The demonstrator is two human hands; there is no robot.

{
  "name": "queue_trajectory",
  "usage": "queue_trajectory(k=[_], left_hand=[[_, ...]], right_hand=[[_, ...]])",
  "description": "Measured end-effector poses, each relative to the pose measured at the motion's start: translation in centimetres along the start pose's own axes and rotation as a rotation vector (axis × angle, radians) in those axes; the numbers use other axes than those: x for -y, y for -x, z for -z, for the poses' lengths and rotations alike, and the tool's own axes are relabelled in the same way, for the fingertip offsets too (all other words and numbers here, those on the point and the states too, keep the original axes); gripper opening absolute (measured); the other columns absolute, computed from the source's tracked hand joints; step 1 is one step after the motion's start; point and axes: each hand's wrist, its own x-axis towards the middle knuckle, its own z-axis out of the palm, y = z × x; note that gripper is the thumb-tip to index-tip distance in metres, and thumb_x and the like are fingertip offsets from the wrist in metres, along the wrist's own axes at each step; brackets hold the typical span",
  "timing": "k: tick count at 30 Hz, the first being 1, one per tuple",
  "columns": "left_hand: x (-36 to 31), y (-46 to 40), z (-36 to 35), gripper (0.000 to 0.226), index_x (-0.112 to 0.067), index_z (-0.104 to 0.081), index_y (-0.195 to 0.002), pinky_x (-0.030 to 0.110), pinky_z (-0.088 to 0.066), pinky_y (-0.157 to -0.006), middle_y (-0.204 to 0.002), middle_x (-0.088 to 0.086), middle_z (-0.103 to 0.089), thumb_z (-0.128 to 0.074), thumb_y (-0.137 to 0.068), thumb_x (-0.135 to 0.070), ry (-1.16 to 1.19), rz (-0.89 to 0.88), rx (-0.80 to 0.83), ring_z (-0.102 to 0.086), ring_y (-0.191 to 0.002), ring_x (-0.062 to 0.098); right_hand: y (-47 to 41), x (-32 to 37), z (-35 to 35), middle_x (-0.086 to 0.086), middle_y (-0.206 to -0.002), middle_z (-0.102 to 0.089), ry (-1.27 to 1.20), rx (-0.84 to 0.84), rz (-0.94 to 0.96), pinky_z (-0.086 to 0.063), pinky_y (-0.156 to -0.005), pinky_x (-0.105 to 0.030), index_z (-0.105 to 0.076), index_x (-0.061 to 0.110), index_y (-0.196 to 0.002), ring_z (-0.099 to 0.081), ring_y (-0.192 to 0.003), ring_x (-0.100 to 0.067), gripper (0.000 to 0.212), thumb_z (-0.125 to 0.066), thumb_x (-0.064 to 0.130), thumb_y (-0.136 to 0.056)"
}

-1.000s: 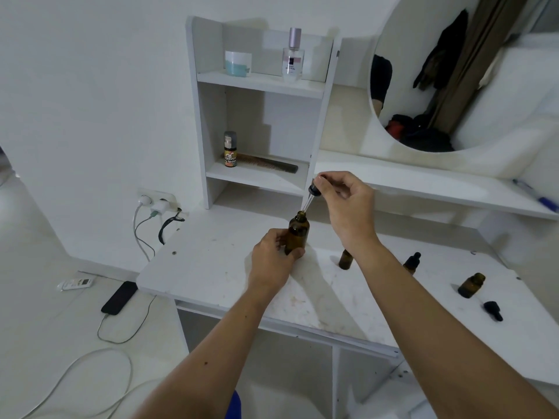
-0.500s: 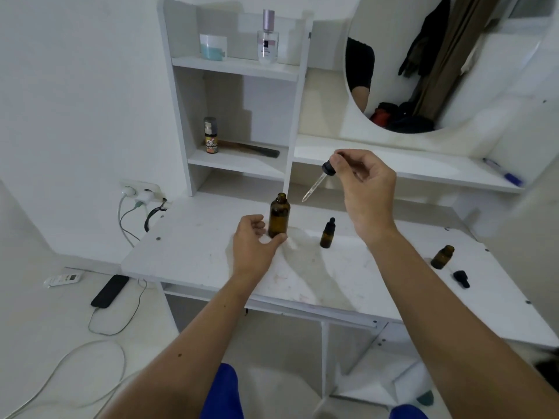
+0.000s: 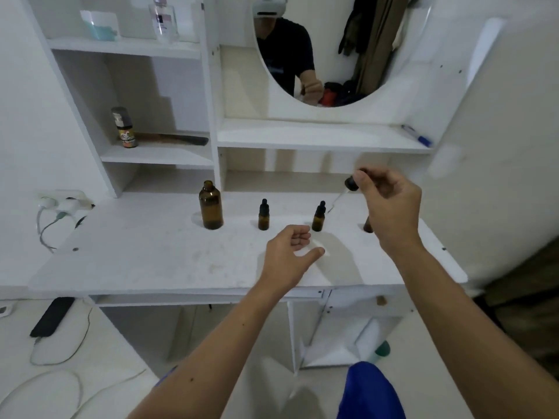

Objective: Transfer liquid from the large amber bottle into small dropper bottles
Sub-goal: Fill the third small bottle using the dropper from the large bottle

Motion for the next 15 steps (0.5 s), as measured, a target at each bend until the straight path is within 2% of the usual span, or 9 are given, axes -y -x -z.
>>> queue_trajectory(k=[2, 3, 5, 7, 11, 15], left_hand=[[-0.5, -0.5, -2.5, 0.054, -0.015, -0.066, -0.128, 0.022, -0.056, -0.100, -0.117, -0.006, -0.072, -0.090, -0.080, -0.026, -0.003, -0.023, 0.067, -0.069, -0.107, 0.006], [-0.8, -0.8, -3.5, 0.056, -0.015, -0.065, -0.130, 0.021, -0.055, -0.101, -0.120, -0.005, -0.071, -0.089, -0.081, -0.026, -0.015, -0.036, 0.094, -0.068, -0.109, 0.006], [-1.1, -1.5, -5.2, 0.059, -0.014, -0.064, -0.134, 0.020, -0.053, -0.103, -0.124, -0.003, -0.070, -0.089, -0.082, -0.027, -0.040, -0.060, 0.134, -0.067, -0.112, 0.006], [-1.3, -2.2, -6.4, 0.060, -0.013, -0.063, -0.135, 0.020, -0.052, -0.103, -0.126, -0.002, -0.069, -0.088, -0.083, -0.026, -0.041, -0.065, 0.156, -0.066, -0.114, 0.007], [-1.7, -3.5, -8.2, 0.059, -0.015, -0.061, -0.138, 0.022, -0.052, -0.105, -0.129, -0.003, -0.068, -0.086, -0.085, -0.025, -0.028, -0.057, 0.175, -0.064, -0.118, 0.007], [-1.9, -5.3, -10.7, 0.057, -0.015, -0.061, -0.137, 0.028, -0.052, -0.108, -0.130, -0.002, -0.067, -0.085, -0.086, -0.024, -0.028, -0.059, 0.150, -0.064, -0.119, 0.009]], right_hand=[[-0.5, -0.5, 2.4, 0.006, -0.094, -0.080, 0.032, -0.051, -0.003, -0.059, -0.072, -0.019, -0.077, 0.022, -0.105, -0.074, -0.083, -0.002, 0.008, -0.078, 0.024, -0.096], [-0.8, -0.8, 3.5, 0.007, -0.093, -0.079, 0.044, -0.076, -0.005, -0.059, -0.076, -0.019, -0.077, 0.021, -0.104, -0.075, -0.085, -0.003, 0.009, -0.079, 0.023, -0.096], [-1.4, -1.6, 5.3, 0.005, -0.093, -0.081, 0.052, -0.106, -0.016, -0.061, -0.089, -0.027, -0.078, 0.022, -0.102, -0.077, -0.091, -0.010, 0.007, -0.080, 0.023, -0.095], [-1.9, -2.3, 6.7, 0.002, -0.092, -0.081, 0.051, -0.111, -0.026, -0.061, -0.094, -0.033, -0.078, 0.022, -0.101, -0.079, -0.093, -0.016, 0.006, -0.080, 0.022, -0.095], [-2.8, -3.5, 8.1, 0.001, -0.092, -0.081, 0.056, -0.137, -0.035, -0.061, -0.094, -0.032, -0.077, 0.017, -0.101, -0.079, -0.092, -0.016, 0.007, -0.079, 0.020, -0.095], [-3.8, -4.3, 8.6, 0.002, -0.090, -0.081, 0.058, -0.155, -0.037, -0.057, -0.086, -0.021, -0.077, 0.010, -0.105, -0.078, -0.088, -0.010, 0.012, -0.078, 0.017, -0.096]])
